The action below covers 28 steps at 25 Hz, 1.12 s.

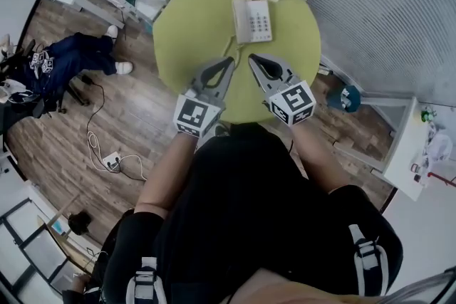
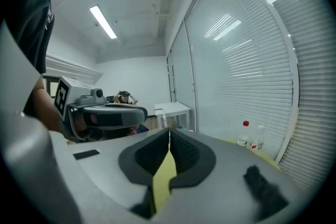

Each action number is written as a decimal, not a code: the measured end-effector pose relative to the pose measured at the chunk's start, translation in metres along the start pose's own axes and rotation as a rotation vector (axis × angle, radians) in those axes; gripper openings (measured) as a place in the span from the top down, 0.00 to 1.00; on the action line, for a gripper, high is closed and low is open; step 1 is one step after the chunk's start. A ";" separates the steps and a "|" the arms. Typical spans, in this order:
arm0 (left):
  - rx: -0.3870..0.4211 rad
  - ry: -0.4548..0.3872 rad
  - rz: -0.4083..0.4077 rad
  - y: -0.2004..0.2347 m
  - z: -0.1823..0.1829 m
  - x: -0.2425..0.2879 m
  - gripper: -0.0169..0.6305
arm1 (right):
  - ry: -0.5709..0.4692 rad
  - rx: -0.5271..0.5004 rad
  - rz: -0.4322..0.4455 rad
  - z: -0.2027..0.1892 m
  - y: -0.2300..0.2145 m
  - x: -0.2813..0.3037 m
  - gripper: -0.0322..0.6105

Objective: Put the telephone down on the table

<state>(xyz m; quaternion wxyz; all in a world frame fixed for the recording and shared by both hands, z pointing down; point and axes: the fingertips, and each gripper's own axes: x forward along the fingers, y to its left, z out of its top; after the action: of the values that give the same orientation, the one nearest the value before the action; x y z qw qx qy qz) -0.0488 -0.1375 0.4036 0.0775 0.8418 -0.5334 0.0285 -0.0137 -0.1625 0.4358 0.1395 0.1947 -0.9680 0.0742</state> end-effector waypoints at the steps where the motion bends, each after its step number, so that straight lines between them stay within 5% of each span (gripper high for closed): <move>1: 0.005 0.003 0.006 0.004 -0.003 0.007 0.95 | 0.013 0.000 0.001 -0.004 -0.007 0.005 0.92; 10: -0.061 0.005 0.062 0.037 -0.022 0.057 0.96 | 0.107 0.055 -0.023 -0.032 -0.069 0.041 0.92; 28: -0.068 0.032 0.116 0.077 -0.057 0.147 0.96 | 0.239 0.152 -0.045 -0.089 -0.162 0.107 0.92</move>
<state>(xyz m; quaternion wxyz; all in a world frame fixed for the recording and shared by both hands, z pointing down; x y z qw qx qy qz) -0.0538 -0.2917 0.4869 0.1129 0.8058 -0.5806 0.0283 -0.0226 -0.3305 0.5666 0.2404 0.2159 -0.9315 0.1669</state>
